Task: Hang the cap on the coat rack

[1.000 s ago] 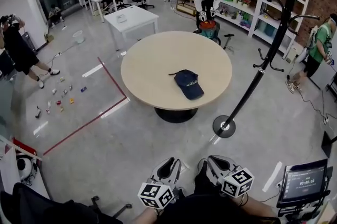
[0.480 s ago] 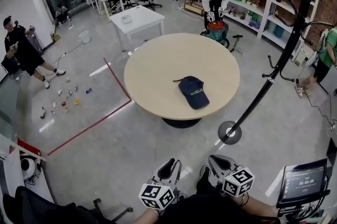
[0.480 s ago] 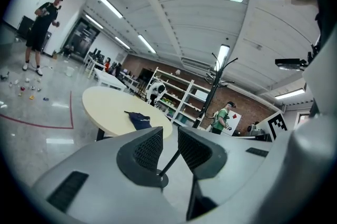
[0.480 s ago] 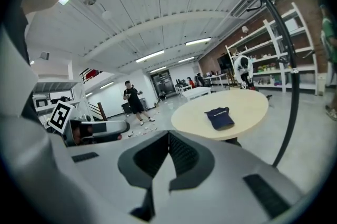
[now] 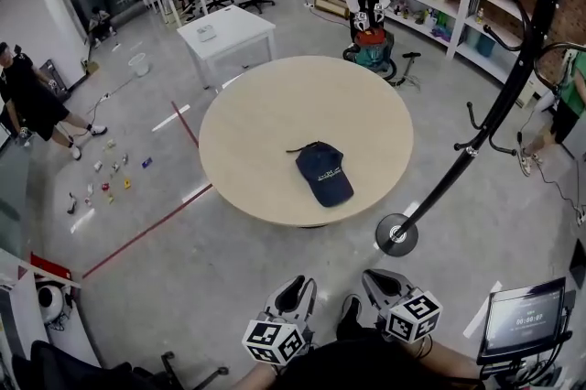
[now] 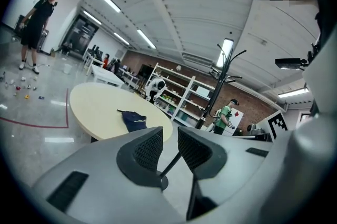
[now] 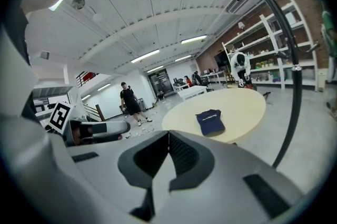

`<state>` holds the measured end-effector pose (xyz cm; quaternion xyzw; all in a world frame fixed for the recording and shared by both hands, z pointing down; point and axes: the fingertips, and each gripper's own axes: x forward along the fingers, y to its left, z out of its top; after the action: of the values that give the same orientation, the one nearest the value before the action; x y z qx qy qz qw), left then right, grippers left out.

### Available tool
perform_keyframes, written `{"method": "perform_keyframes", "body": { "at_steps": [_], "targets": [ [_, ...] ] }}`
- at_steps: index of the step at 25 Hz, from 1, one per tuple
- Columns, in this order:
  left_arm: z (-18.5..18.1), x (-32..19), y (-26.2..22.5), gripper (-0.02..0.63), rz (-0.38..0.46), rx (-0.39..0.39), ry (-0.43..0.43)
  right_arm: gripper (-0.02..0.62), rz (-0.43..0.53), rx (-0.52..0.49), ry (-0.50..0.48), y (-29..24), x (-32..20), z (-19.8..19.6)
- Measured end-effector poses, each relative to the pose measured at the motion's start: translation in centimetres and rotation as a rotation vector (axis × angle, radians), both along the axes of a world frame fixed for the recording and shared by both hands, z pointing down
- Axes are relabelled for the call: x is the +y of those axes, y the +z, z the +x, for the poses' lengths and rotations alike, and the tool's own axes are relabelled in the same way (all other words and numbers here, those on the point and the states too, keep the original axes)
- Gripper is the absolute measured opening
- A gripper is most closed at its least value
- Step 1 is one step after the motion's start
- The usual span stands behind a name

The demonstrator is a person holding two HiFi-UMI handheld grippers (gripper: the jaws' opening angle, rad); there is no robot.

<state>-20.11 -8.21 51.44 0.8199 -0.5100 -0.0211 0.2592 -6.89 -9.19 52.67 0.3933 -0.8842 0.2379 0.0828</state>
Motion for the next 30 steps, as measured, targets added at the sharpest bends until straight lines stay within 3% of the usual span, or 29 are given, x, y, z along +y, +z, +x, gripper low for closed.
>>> {"method": "perform_keyframes", "body": {
  "at_steps": [8, 19, 30],
  "targets": [
    [3.7, -4.7, -0.5, 0.095, -0.001, -0.021, 0.005, 0.003, -0.005, -0.025, 0.020, -0.2, -5.0, 3.9],
    [8.5, -10.8, -1.1, 0.095, 0.032, -0.077, -0.051, 0.003, 0.027, -0.087, -0.034, -0.2, -12.3, 8.3],
    [7.6, -10.9, -1.2, 0.095, 0.009, -0.100, -0.080, 0.003, -0.017, -0.122, -0.030, 0.5, -13.0, 8.1]
  ]
}}
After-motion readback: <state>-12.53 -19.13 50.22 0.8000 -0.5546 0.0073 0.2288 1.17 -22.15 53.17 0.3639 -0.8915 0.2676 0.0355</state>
